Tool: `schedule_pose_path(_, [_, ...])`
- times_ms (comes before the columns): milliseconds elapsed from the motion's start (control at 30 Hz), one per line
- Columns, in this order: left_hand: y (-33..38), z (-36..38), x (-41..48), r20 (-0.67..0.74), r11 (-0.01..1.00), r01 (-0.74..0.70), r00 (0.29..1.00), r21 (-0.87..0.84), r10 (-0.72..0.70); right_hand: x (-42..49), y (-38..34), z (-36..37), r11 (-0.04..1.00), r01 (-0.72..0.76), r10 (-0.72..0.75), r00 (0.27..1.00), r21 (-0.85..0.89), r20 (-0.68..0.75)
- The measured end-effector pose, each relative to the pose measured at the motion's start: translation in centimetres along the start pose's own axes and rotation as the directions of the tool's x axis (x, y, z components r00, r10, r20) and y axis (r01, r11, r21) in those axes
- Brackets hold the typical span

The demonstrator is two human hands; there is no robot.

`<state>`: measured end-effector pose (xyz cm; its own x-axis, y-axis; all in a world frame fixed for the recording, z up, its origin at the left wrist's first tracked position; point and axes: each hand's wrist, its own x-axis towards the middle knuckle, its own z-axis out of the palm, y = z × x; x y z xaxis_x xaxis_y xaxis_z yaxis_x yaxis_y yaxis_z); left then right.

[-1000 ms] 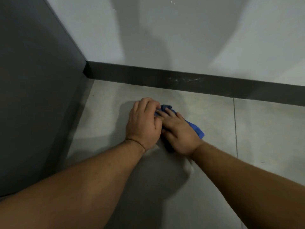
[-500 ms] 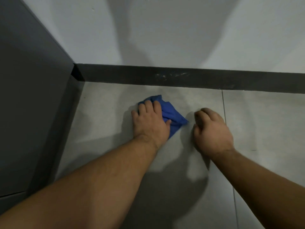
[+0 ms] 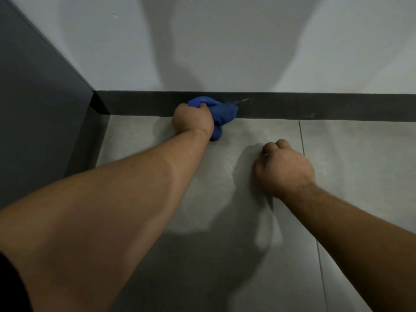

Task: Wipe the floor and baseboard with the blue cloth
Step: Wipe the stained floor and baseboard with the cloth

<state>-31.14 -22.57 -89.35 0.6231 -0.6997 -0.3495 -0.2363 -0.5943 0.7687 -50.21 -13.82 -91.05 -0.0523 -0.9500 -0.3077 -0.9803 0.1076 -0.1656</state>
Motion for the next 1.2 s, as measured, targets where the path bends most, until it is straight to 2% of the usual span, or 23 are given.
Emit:
schedule_pose_path(167, [0.6, 2.1, -1.9, 0.071, 0.990, -0.138, 0.988, -0.008, 0.138, -0.2, 0.0, 0.2, 1.000, -0.007, 0.007, 1.000, -0.008, 0.008])
schedule_pose_path(267, [0.5, 2.8, -2.2, 0.093, 0.989, -0.150, 0.984, -0.001, 0.149, -0.3, 0.4, 0.3, 1.000, 0.005, -0.005, 1.000, 0.001, 0.009])
schedule_pose_path(333, [0.4, 2.6, -1.9, 0.056, 0.991, -0.130, 0.990, 0.010, 0.129, -0.4, 0.7, 0.1, 1.000, 0.017, -0.017, 1.000, 0.018, 0.002])
schedule_pose_path(467, [0.0, 1.6, -1.0, -0.126, 0.997, -0.075, 0.989, -0.012, 0.073, -0.5, 1.0, -0.1, 0.998, 0.039, -0.039, 0.999, 0.039, 0.002])
schedule_pose_path(567, [-0.2, 1.7, -1.4, -0.132, 0.993, -0.114, 0.985, -0.038, 0.108, -0.4, 1.0, -0.2, 0.999, 0.040, -0.041, 0.999, 0.034, 0.016])
schedule_pose_path(733, [0.7, 3.4, -3.0, -0.022, 0.977, -0.212, 0.977, -0.025, 0.211, -0.2, 1.0, 0.1, 0.999, 0.032, -0.033, 0.999, 0.030, 0.022])
schedule_pose_path(900, [1.5, 5.2, -4.4, 0.117, 0.925, -0.374, 0.924, 0.076, 0.364, -0.1, 1.4, 0.1, 0.997, 0.055, -0.056, 0.998, 0.054, 0.019])
schedule_pose_path(1000, [1.3, 5.0, -3.8, 0.118, 0.935, -0.340, 0.937, 0.101, 0.328, 0.1, 2.6, -0.6, 0.990, 0.095, -0.098, 0.995, 0.106, 0.025])
schedule_pose_path(1100, [0.8, 4.2, -2.5, 0.011, 0.964, -0.230, 0.973, 0.133, 0.231, 0.1, 4.4, -2.0, 0.981, 0.070, -0.075, 0.997, 0.182, 0.024])
schedule_pose_path(1200, [1.3, 4.3, -2.2, -0.044, 0.973, -0.167, 0.983, 0.156, 0.176, -0.3, 6.4, -2.8, 0.982, 0.062, -0.051, 0.997, 0.178, -0.064])
